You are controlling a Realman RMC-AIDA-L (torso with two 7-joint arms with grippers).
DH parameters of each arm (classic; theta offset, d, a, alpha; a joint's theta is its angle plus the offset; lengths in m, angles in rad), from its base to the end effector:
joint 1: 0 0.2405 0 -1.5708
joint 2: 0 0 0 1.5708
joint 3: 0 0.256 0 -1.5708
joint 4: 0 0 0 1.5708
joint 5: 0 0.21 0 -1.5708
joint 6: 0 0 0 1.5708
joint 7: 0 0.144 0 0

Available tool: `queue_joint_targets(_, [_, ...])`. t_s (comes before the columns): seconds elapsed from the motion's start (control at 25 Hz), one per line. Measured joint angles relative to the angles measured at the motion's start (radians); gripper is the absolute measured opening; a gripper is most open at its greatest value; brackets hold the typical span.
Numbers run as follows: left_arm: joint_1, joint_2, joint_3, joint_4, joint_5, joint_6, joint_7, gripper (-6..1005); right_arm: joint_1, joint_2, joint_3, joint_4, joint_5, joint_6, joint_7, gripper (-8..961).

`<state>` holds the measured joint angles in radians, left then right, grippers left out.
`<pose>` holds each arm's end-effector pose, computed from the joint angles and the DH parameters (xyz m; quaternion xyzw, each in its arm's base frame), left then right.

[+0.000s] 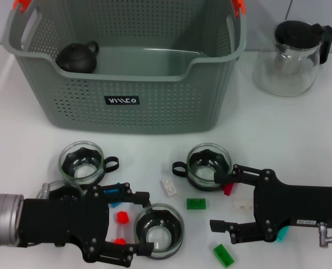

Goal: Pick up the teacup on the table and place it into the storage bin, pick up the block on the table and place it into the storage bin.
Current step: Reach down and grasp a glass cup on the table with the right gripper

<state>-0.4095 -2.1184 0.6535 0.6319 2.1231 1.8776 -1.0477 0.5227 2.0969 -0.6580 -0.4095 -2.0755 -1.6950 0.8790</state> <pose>-0.2737 0.2466 -0.0183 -0.9550 -0.0963 -0.2800 0.0168 0.2623 0.2746 -0.0476 -0.9556 0.0586 0.2835 0.0555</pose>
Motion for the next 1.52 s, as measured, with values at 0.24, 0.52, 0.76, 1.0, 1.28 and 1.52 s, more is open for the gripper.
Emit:
queue_joint_targets(0.24, [0.0,0.0,0.0,0.0,0.0,0.0,0.0,875,0.0,0.0,0.0,0.0,0.0,0.0,0.0,926])
queue_joint_targets(0.52, [0.0,0.0,0.0,0.0,0.0,0.002,0.0,875,0.0,0.0,0.0,0.0,0.0,0.0,0.0,925])
queue_joint_targets(0.76, [0.001,0.004,-0.005,0.0,-0.003,0.015,-0.001,874,0.0,0.0,0.001,0.0,0.003,-0.001,0.0,924])
queue_joint_targets(1.0, [0.029,0.02,-0.154,0.005,0.001,0.054,-0.007,874,0.01,-0.001,0.029,-0.018,0.009,-0.036,0.093,923])
queue_joint_targets(1.28, [0.084,0.031,-0.29,0.024,0.001,0.064,-0.008,874,0.073,-0.004,-0.057,-0.225,-0.102,-0.052,0.492,922])
queue_joint_targets(1.52, [0.122,0.026,-0.334,0.035,0.003,0.058,-0.002,871,0.123,0.0,-0.206,-0.449,-0.165,-0.124,0.719,921])
